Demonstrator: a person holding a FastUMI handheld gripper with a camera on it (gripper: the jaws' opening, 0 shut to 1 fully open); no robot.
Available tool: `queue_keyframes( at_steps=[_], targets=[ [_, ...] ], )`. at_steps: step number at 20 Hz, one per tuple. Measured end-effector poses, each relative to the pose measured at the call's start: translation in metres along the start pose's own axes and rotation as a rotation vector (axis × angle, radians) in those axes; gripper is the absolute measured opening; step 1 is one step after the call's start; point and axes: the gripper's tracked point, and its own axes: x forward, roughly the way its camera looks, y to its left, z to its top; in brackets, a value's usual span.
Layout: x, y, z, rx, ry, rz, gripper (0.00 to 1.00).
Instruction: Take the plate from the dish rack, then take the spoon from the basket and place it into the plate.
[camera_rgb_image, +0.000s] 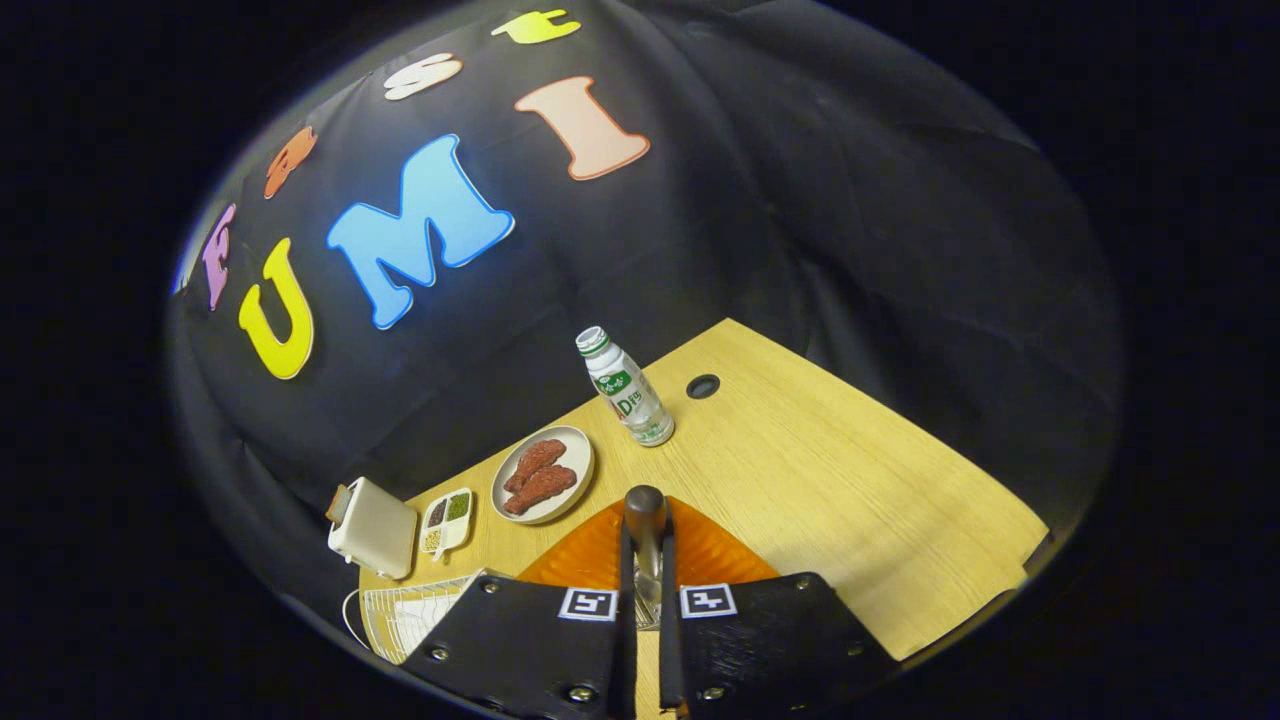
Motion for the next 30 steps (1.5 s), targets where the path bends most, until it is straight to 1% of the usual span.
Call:
queue_keyframes(
  at_steps=[3, 6, 12, 16, 22, 25, 30],
  targets=[
    [-0.019, 0.015, 0.015, -0.035, -0.016, 0.028, 0.09],
    [-0.043, 0.039, 0.02, -0.059, -0.019, 0.078, 0.08],
    [-0.089, 0.103, -0.004, -0.155, 0.019, 0.215, 0.09],
    [-0.121, 0.154, -0.041, -0.227, 0.064, 0.317, 0.09],
    [-0.162, 0.206, -0.11, -0.33, 0.144, 0.446, 0.09],
    [-0.176, 0.22, -0.15, -0.4, 0.184, 0.486, 0.08],
    [-0.187, 0.229, -0.216, -0.49, 0.244, 0.518, 0.09]
  ],
)
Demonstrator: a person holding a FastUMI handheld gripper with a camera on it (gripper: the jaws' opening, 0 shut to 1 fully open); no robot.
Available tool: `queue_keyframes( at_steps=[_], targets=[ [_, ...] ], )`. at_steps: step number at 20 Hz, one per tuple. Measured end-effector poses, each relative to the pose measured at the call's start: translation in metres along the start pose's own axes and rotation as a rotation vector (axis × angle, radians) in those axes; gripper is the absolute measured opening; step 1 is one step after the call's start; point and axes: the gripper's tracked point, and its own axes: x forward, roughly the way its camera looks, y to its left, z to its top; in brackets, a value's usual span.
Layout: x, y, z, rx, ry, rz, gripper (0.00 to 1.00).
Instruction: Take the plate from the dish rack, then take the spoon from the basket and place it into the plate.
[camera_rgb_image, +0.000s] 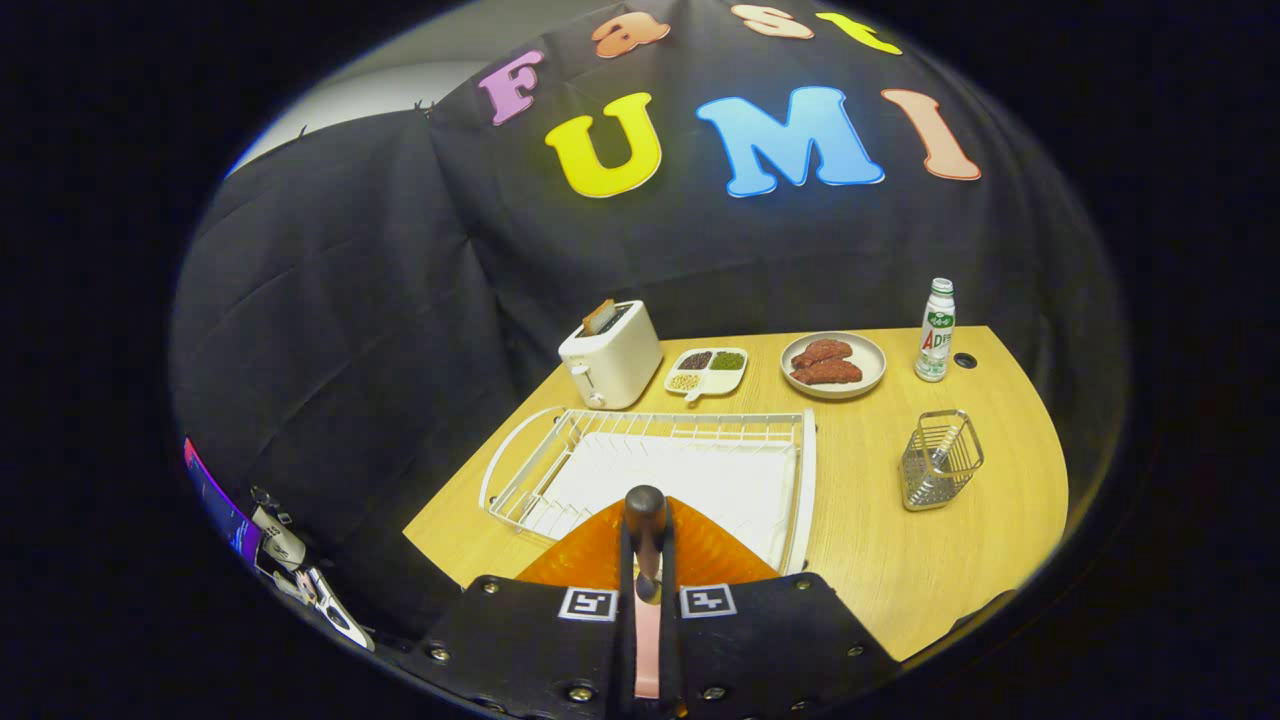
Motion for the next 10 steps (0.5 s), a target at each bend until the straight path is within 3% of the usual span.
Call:
queue_keyframes(
  at_steps=[10],
  targets=[
    [0.038, 0.03, -0.083, -0.089, 0.074, -0.052, 0.09]
  ],
)
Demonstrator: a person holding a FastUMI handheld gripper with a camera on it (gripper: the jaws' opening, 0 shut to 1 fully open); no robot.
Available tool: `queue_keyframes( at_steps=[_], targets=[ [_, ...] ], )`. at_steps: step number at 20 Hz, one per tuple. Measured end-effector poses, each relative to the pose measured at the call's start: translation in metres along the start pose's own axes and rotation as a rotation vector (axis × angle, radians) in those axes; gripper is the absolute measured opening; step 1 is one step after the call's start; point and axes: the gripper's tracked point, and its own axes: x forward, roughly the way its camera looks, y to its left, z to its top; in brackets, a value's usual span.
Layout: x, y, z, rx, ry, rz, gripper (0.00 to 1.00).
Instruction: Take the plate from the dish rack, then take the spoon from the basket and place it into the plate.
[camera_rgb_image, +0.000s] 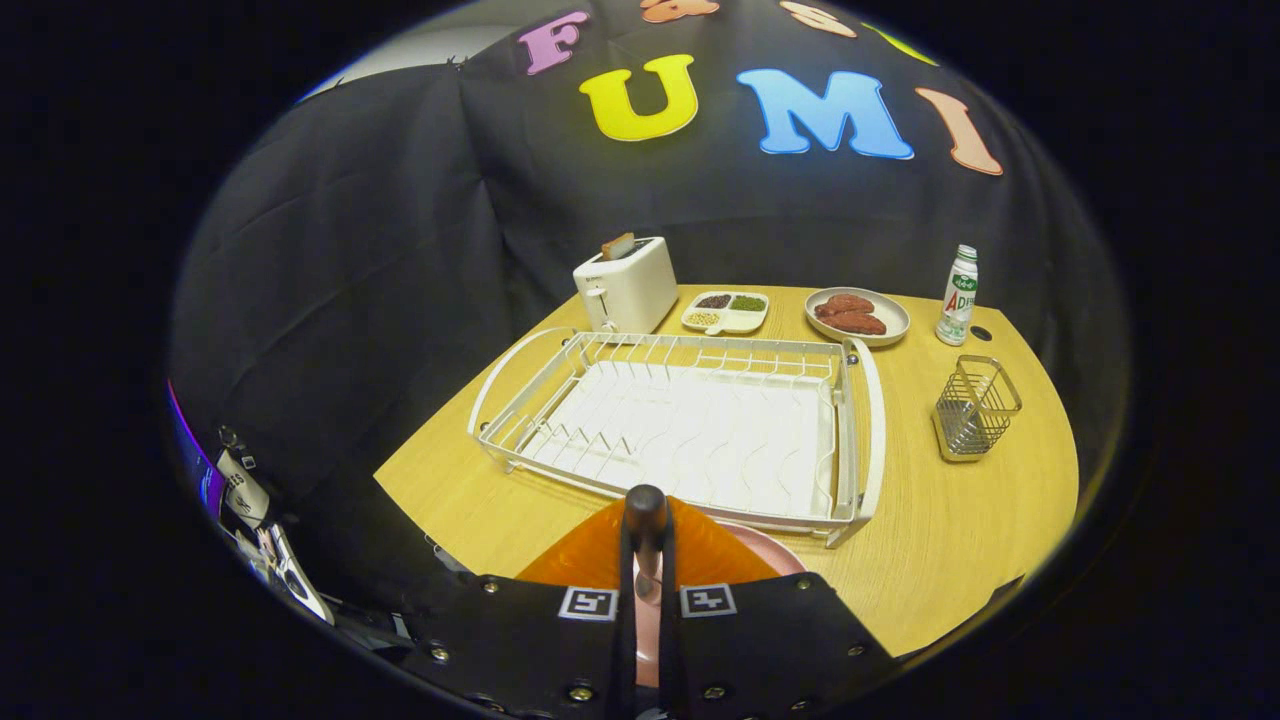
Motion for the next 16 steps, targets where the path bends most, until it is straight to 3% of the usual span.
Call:
queue_keyframes(
  at_steps=[16],
  targets=[
    [-0.008, 0.011, -0.026, -0.055, 0.028, 0.003, 0.12]
  ],
)
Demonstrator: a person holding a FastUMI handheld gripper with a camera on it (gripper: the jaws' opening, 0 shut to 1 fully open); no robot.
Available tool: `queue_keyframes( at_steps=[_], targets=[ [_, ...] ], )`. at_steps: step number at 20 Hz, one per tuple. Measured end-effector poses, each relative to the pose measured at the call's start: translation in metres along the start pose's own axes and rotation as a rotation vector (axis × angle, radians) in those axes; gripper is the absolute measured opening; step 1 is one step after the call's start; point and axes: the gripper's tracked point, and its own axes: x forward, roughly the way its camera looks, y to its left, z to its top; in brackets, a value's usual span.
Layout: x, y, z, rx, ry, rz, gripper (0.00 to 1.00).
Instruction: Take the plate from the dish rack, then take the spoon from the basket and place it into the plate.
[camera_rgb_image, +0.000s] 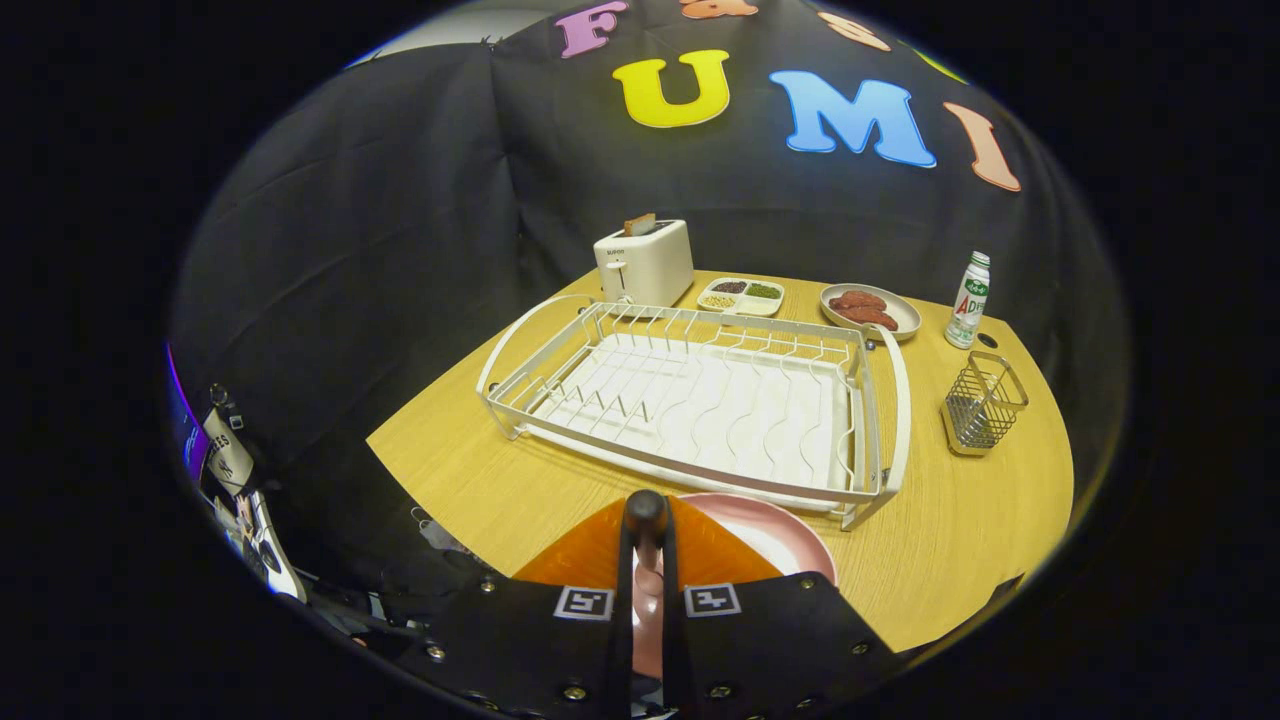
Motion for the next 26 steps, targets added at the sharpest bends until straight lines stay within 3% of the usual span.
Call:
queue_keyframes(
  at_steps=[7, 20, 26],
  targets=[
    [-0.021, -0.01, 0.019, 0.03, -0.059, 0.006, 0.15],
    [-0.058, -0.048, 0.054, 0.044, -0.162, -0.06, 0.15],
    [-0.093, -0.083, 0.122, 0.054, -0.348, -0.161, 0.15]
  ],
)
